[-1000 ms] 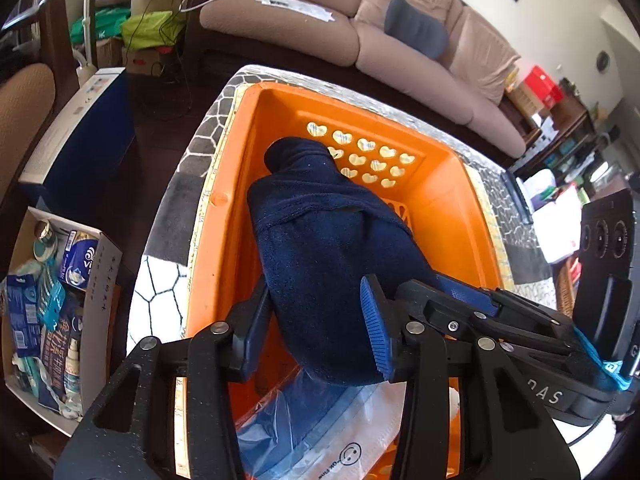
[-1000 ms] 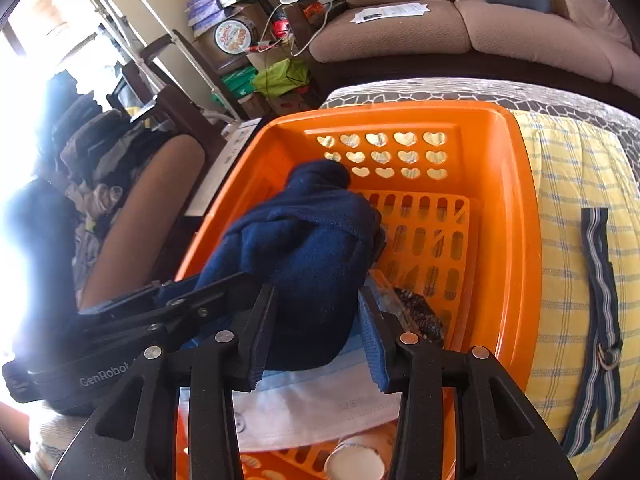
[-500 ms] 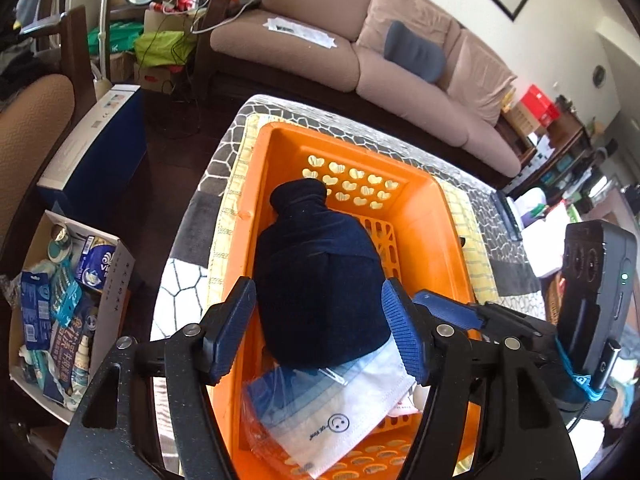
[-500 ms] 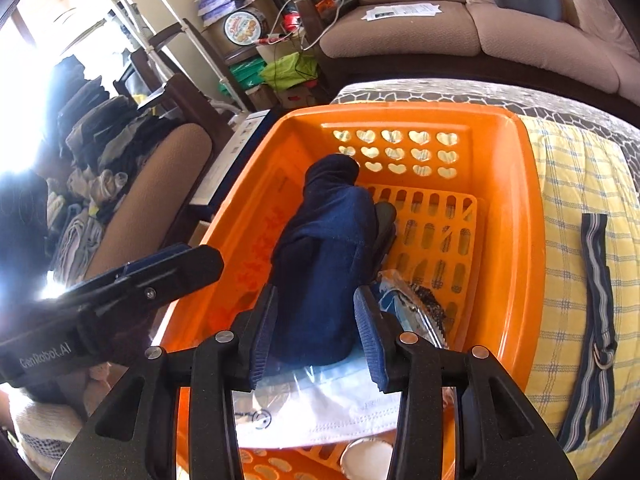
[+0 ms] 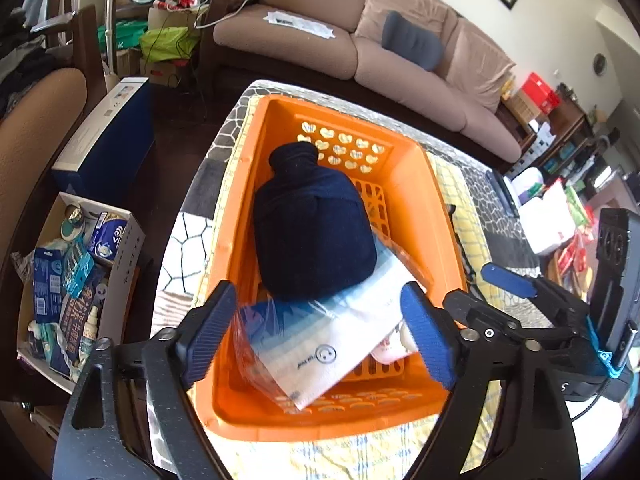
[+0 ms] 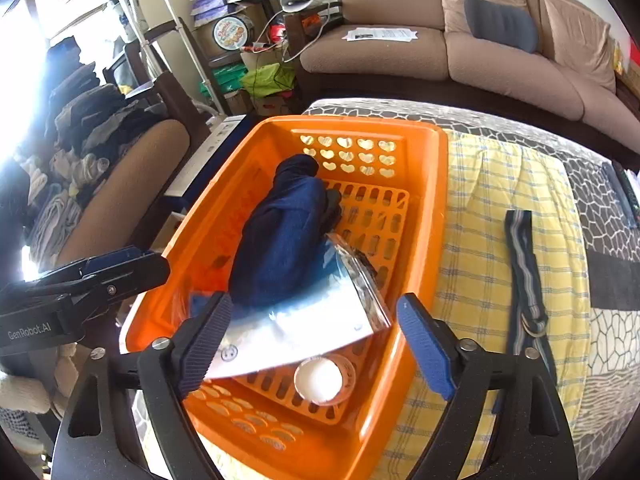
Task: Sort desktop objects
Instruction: 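Lower the navy cover into the basket and open the left gripper, then move the left gripper to the striped navy strap on the cloth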
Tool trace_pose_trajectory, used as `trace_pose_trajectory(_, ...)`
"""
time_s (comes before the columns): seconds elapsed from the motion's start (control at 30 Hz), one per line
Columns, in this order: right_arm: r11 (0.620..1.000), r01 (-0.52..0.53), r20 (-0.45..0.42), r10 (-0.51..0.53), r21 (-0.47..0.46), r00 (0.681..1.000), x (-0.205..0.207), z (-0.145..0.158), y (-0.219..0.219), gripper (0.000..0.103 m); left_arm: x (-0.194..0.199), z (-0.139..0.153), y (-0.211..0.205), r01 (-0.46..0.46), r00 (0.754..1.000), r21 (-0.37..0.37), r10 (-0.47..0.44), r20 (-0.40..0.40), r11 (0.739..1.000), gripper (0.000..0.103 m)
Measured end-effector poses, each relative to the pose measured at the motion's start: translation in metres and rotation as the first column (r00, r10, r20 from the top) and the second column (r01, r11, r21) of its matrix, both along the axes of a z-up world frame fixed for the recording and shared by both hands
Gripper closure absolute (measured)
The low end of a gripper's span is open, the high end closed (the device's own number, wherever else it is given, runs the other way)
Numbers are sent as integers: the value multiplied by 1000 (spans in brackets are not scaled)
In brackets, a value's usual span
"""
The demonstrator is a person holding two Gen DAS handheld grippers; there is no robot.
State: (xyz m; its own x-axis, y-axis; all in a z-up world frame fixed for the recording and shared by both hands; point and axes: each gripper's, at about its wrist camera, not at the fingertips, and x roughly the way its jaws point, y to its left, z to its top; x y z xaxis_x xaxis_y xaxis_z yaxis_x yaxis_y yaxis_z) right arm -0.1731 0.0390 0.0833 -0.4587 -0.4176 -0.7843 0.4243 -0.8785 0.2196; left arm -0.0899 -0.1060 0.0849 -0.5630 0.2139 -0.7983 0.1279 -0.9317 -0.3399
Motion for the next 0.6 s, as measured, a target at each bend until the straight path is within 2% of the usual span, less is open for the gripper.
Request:
trace_pose_trajectory(0.1,1000,-3,-20,3,9,1000,13,2,3,10,11,1,6,7,1000,3,-7,3,1000,3)
trace_pose_trajectory(0.23,1000,5,-18,-5,7,1000,27,0,12,3,22,1,14,17,1000,-6,-17,12,1000,0)
trace_pose_trajectory(0.4,1000,26,-19,-26,1,999,40,1,29,3,29,3,31,48,999,-7,-48,24,999,0)
trace_pose_trajectory(0.6,997,72,9,-72,8,997,46,-3,73,4,25,11,65,97,995,-4,-97,15,995,0)
